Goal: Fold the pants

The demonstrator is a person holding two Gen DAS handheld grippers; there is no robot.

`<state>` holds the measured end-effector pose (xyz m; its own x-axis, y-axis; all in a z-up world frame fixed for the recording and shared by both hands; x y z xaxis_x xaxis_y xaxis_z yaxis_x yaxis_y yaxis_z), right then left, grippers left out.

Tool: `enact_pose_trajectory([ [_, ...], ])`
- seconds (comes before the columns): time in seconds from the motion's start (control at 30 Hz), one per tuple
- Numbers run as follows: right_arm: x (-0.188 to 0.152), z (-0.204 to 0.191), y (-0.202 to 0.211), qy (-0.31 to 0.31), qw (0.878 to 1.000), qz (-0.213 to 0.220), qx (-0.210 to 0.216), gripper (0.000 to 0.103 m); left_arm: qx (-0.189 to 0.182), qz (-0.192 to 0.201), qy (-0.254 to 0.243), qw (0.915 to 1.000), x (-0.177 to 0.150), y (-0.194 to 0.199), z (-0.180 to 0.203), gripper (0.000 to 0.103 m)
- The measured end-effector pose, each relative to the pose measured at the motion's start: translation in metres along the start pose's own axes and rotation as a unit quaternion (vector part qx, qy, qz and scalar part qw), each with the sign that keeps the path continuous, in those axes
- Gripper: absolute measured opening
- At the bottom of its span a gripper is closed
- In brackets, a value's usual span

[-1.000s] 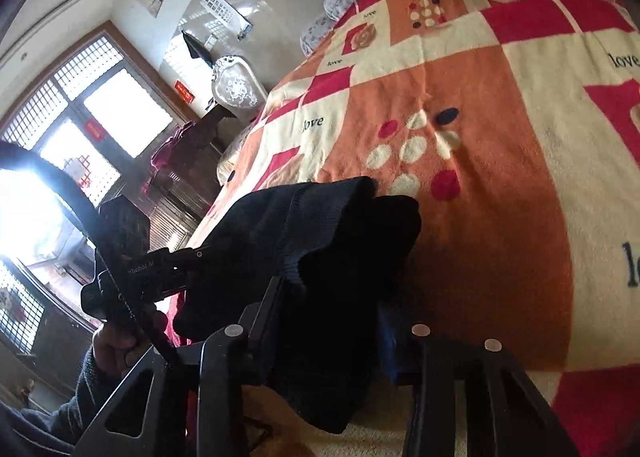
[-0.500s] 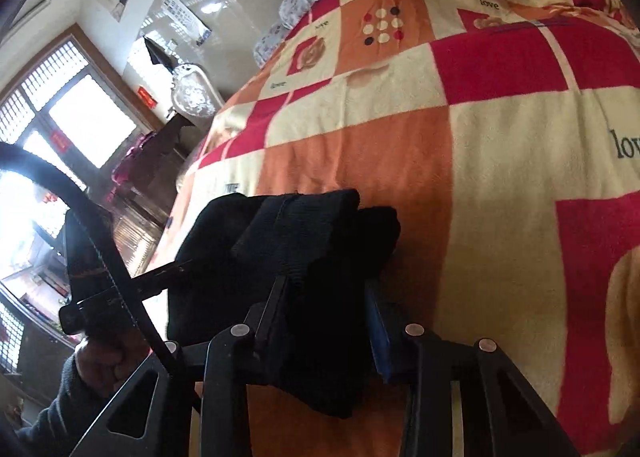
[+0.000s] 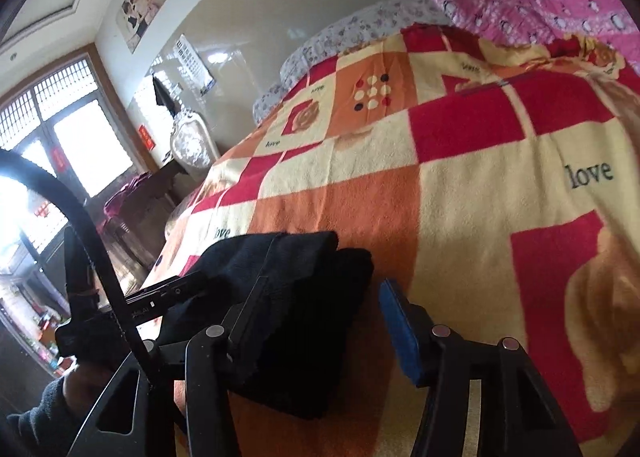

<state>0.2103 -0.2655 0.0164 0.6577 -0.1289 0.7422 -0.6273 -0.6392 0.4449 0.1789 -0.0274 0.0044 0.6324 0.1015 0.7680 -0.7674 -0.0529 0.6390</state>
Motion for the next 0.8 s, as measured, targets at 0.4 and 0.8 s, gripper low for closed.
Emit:
enact_pose_trajectory([
  [0.4,-0.055,-0.06,0.054,0.114,0.982,0.063,-0.138,0.054,-0.004,0.04,-0.009,0.9991,0.0,0.066,0.006,0.08],
  [0.8,-0.083,-0.061,0.061,0.098,0.982,0.066,-0.147,0.055,-0.018,0.009,-0.003,0.9998,-0.028,0.058,0.01,0.08],
])
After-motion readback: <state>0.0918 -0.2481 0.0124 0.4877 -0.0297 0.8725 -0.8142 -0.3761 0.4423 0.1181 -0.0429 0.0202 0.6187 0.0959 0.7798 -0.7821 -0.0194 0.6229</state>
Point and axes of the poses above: each gripper's, at about its wrist camera, not at the fingertips, and y roughly against the way its jaws point, z to its right, x to its top, the point moved 7 cm from there along -y, roughly the way its jaws point, and after that the axes turned 6 degrees about -y, right-handed, at the moved point
